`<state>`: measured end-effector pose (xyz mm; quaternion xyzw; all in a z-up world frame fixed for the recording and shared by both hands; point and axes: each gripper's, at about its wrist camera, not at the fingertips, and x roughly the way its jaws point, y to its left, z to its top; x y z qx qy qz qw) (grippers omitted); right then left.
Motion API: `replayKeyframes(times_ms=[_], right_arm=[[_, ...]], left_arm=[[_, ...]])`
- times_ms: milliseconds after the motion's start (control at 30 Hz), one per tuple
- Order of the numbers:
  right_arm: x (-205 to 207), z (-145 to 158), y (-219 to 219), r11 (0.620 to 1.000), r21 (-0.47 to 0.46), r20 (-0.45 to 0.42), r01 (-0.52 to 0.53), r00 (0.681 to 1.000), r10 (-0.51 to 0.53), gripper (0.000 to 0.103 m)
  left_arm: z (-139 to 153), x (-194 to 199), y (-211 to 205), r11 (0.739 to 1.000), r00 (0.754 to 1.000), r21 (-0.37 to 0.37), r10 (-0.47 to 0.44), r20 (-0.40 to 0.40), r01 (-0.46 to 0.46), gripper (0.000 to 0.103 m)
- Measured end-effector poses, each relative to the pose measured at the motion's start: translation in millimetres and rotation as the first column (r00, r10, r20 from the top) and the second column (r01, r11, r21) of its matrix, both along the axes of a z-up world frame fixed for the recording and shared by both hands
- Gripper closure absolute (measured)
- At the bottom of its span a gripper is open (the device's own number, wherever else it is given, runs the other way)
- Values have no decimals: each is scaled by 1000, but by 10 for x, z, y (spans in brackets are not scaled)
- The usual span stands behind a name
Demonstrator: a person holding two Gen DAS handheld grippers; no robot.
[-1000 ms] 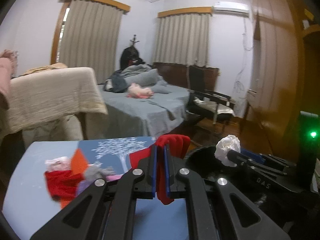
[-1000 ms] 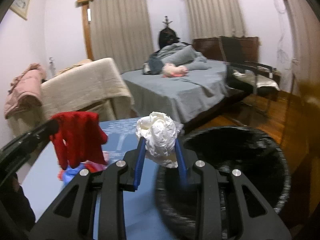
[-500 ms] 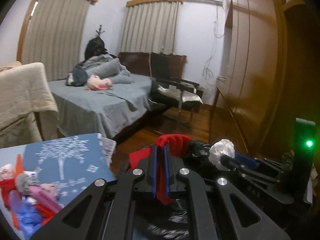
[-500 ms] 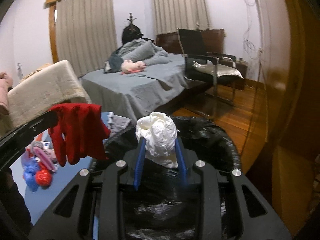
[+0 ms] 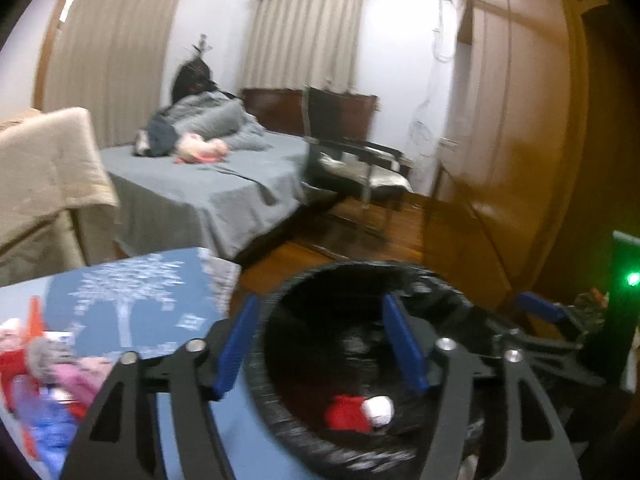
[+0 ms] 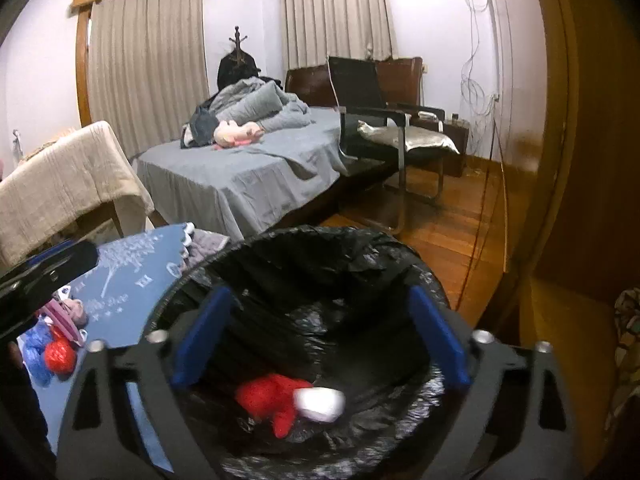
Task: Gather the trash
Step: 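Grasp the pink sponge from the pile with the right gripper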
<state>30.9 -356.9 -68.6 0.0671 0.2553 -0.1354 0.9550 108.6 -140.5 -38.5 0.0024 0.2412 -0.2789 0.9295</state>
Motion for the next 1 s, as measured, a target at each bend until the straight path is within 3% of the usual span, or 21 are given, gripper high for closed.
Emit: replayKeyframes(times_ms=[200,533,767,1000], right_arm=[[121,49,386,996,25,17,-86,996,86,7],[394,-17,1375,955,57,9,-291,957,291,7],[636,-141,1957,915,55,-13,-399,916,401,7],[856,-287,2363,875,65,-42,-480,874,483,12]], left_arm=[[-38,-109,670,982,983,54,176,48,-179,22],[-220,-272,1791,884,892,121,447,65,-452,22],[-335,-271,2284,830,840,126,540,57,-543,22],[-410,-238,2446,806,817,138,572,65,-575,22]])
